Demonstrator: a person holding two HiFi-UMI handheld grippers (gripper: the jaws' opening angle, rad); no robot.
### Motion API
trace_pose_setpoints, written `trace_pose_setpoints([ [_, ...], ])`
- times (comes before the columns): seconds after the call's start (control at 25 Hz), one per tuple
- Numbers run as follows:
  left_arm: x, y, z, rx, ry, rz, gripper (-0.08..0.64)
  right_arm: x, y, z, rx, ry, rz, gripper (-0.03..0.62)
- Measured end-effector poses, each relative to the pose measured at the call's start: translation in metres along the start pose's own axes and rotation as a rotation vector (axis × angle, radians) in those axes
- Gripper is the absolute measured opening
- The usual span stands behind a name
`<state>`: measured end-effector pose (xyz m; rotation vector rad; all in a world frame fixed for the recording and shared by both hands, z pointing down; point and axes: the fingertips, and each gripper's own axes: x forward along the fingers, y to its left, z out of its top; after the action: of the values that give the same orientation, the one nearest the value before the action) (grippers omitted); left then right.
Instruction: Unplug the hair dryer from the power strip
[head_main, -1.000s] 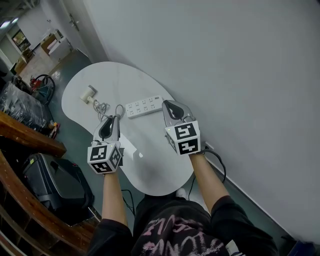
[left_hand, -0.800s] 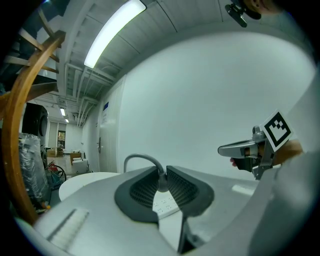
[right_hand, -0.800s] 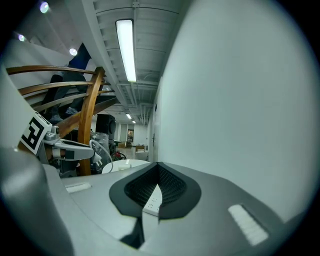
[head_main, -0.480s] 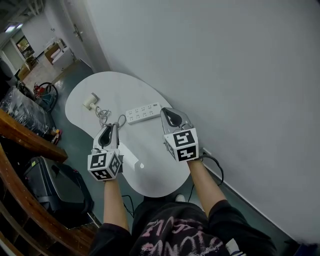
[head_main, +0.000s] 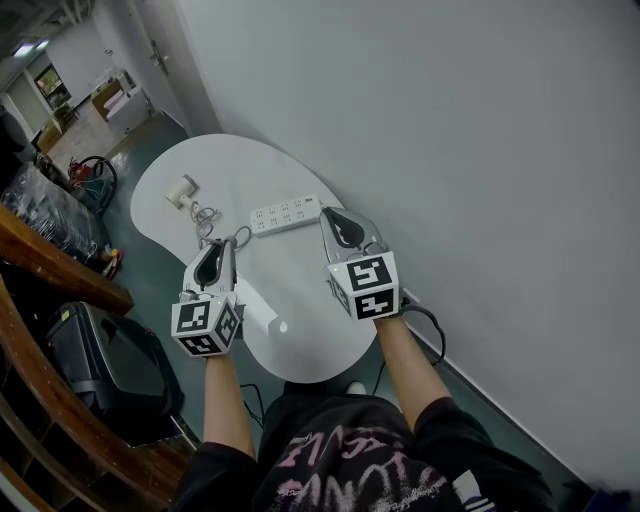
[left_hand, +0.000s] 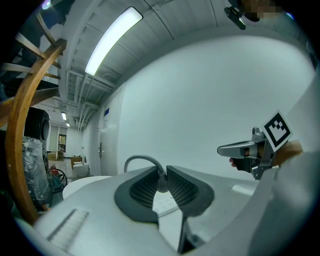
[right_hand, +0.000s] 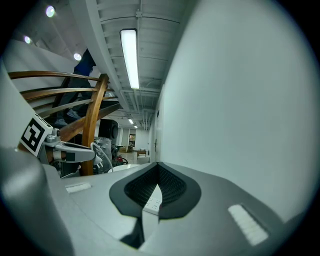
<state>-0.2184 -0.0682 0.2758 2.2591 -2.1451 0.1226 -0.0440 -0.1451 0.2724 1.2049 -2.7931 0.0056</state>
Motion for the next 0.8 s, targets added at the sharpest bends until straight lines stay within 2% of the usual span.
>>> trace_pose_setpoints([
  [0.8, -0.008, -0.013, 0.003, 0.005, -0.013, 0.008, 0.054, -0.012, -0.004, -0.005, 0.01, -0.005, 0.014, 0.017],
])
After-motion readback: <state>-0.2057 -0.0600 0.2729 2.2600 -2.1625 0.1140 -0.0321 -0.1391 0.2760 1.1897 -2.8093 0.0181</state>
